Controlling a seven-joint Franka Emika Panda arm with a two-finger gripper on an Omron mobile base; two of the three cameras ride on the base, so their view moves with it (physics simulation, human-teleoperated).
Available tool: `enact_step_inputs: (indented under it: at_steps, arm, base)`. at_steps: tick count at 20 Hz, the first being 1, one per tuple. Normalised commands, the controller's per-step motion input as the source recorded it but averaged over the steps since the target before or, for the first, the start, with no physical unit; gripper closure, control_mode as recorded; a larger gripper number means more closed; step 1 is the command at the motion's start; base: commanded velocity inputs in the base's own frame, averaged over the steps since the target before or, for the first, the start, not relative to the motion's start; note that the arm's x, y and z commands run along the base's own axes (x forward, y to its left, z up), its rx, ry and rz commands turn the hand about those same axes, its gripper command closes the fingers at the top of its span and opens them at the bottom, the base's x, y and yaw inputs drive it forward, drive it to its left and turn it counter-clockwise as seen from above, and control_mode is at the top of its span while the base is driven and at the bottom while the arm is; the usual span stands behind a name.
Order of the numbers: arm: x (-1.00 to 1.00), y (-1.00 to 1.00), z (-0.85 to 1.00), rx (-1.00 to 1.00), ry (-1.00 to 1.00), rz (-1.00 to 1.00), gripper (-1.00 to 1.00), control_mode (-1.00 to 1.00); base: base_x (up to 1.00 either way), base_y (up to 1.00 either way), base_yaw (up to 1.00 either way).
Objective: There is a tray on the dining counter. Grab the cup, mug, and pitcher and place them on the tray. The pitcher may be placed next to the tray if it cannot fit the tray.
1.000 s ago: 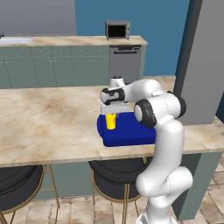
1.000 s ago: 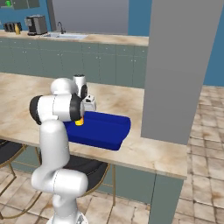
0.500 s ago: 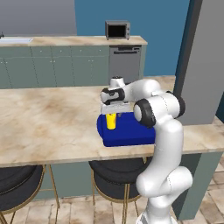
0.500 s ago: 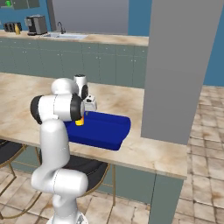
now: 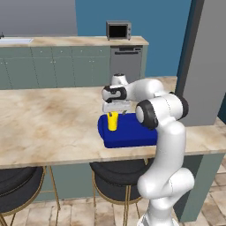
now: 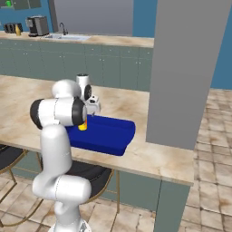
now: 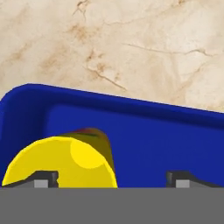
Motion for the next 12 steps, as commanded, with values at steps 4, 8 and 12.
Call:
enact_step_inputs:
  at_steps: [4, 8, 12]
  arm:
    - [-0.04, -0.31, 0.77, 0.0, -0.06, -0.06, -1.0, -1.0]
    - [-0.25, -0.31, 0.83, 0.0, -0.1, -0.01, -1.0, -1.0]
    - [-0.43, -0.18, 0.78, 0.0, -0.09, 0.0, -1.0, -1.0]
  base:
    - [0.0, 0.0, 0.0]
    - [0.0, 0.0, 0.0]
    - [0.0, 0.0, 0.0]
